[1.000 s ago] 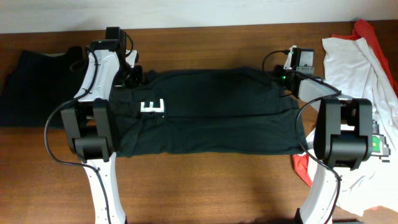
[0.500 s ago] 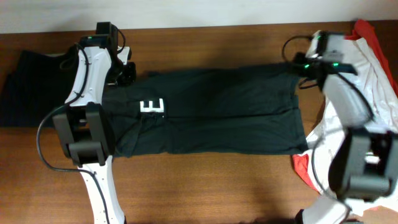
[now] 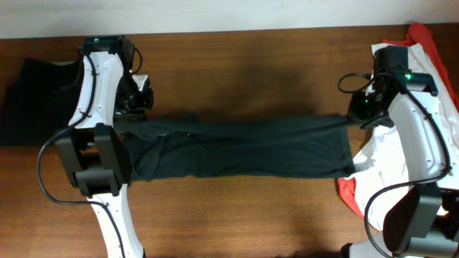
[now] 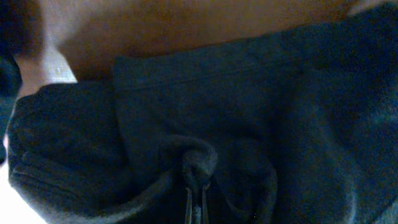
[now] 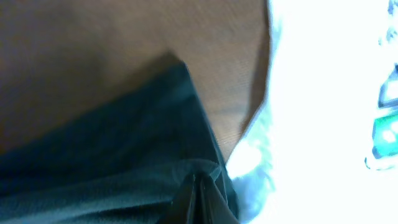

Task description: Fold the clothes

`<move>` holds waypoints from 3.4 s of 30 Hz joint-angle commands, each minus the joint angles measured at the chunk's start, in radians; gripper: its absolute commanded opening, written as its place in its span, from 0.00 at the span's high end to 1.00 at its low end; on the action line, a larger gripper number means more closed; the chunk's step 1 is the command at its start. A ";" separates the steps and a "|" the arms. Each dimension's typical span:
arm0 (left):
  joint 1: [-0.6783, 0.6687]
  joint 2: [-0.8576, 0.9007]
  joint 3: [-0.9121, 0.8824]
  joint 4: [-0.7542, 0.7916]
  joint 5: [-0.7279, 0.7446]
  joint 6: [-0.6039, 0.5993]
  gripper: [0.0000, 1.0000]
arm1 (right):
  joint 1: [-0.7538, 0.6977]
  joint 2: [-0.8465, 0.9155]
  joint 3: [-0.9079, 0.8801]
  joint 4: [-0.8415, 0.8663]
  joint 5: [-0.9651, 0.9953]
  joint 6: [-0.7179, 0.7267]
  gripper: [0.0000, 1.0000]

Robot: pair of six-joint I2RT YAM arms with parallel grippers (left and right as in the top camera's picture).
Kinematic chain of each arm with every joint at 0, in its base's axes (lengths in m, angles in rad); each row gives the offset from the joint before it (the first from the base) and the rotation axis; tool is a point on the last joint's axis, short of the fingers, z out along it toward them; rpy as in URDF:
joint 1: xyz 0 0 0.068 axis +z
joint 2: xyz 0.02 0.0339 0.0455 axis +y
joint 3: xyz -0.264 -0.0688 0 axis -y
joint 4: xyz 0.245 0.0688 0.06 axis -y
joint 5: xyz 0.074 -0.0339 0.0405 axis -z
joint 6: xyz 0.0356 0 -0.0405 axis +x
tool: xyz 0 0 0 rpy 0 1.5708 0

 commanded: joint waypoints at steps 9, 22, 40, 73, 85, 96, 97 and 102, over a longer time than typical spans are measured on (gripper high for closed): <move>-0.008 -0.039 -0.059 -0.079 0.008 -0.031 1.00 | -0.005 0.003 -0.013 -0.079 0.085 -0.009 0.96; -0.010 -0.039 -0.241 -0.079 -0.003 -0.029 0.78 | -0.005 0.003 -0.086 -0.100 0.085 -0.009 0.80; -0.049 -0.167 -0.233 0.061 0.105 -0.026 0.42 | -0.006 0.003 -0.086 -0.051 0.006 -0.043 0.41; -0.280 -0.177 -0.439 0.544 0.239 -0.128 0.99 | -0.006 0.003 -0.086 -0.069 -0.029 -0.043 0.40; -0.454 -0.270 -0.447 0.326 0.264 0.039 0.99 | -0.006 0.003 -0.086 -0.074 -0.029 -0.043 0.40; -0.505 -0.263 -0.578 0.488 0.376 -0.006 0.99 | -0.006 0.003 -0.086 -0.077 -0.029 -0.043 0.40; -0.505 -0.263 -0.580 0.489 0.409 -0.006 0.99 | -0.006 0.003 -0.086 -0.077 -0.029 -0.043 0.40; -0.505 -0.263 -0.582 0.589 0.441 -0.006 0.76 | -0.006 0.003 -0.086 -0.077 -0.029 -0.043 0.40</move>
